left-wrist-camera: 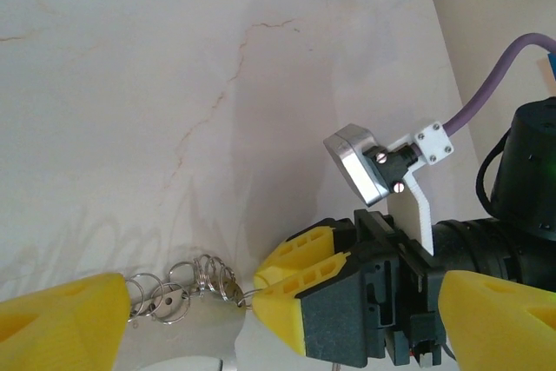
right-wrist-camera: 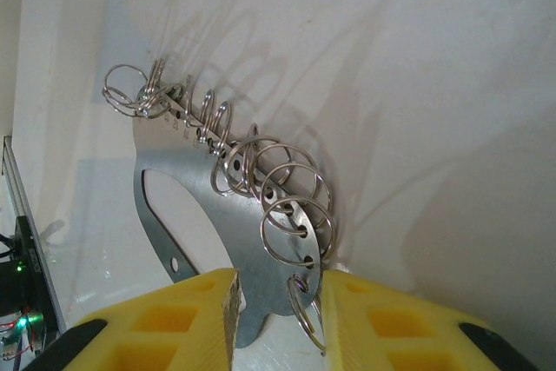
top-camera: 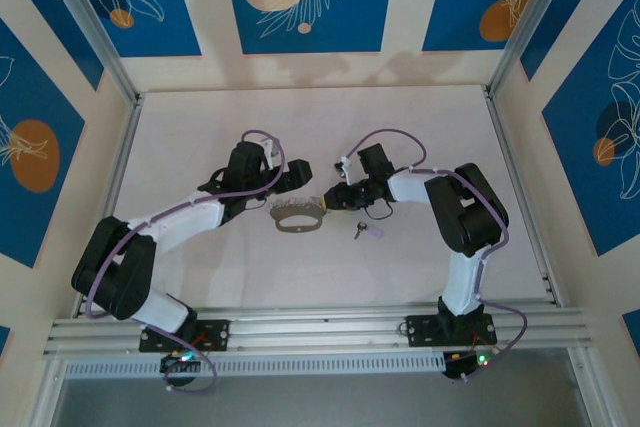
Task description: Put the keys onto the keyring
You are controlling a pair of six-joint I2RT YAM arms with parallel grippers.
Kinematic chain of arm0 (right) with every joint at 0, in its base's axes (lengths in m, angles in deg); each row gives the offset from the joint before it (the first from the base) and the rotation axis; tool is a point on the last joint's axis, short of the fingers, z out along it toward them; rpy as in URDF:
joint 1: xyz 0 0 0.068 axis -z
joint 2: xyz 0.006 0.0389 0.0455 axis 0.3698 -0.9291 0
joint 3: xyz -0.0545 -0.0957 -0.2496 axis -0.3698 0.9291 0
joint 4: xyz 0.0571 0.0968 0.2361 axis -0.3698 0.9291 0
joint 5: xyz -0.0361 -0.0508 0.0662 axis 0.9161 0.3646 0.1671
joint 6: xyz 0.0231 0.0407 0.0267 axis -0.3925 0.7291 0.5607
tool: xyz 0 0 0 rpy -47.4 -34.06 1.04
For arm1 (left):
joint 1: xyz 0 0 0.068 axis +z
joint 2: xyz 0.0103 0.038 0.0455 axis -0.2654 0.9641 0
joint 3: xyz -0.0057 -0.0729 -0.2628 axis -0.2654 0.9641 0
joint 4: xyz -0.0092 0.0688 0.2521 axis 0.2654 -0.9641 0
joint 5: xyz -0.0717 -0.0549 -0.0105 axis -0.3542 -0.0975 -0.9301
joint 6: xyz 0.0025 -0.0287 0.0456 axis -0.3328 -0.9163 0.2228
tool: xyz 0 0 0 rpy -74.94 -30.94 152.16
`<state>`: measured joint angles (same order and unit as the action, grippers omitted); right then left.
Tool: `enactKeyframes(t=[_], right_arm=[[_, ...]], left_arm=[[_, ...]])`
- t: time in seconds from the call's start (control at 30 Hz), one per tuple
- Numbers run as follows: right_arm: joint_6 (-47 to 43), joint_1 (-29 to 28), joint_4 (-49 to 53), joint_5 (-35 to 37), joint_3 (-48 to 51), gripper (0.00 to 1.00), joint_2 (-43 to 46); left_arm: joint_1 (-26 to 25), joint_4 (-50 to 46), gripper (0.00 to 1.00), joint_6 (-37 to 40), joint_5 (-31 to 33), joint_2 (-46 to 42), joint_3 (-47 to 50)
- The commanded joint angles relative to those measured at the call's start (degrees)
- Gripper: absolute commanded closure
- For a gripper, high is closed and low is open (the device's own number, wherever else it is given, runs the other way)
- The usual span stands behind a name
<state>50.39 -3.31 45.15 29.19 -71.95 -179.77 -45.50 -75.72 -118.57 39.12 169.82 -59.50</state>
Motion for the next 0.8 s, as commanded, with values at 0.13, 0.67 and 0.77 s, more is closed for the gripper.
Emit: enactKeyframes(t=[0.13,0.67,0.77], right_arm=[[-0.61,-0.22,1.39,-0.05,1.71,0.68,2.16],[-0.54,0.10,1.23,0.29,2.15,0.82,2.70],[-0.62,0.21,1.28,0.28,2.17,0.87,2.75]], left_arm=[[0.59,1.64,0.08,-0.19,-1.31,-0.92,0.48],[0.65,1.92,0.08,-0.15,-1.66,-0.92,0.48],[0.58,1.92,0.08,-0.19,-1.75,-0.86,0.48]])
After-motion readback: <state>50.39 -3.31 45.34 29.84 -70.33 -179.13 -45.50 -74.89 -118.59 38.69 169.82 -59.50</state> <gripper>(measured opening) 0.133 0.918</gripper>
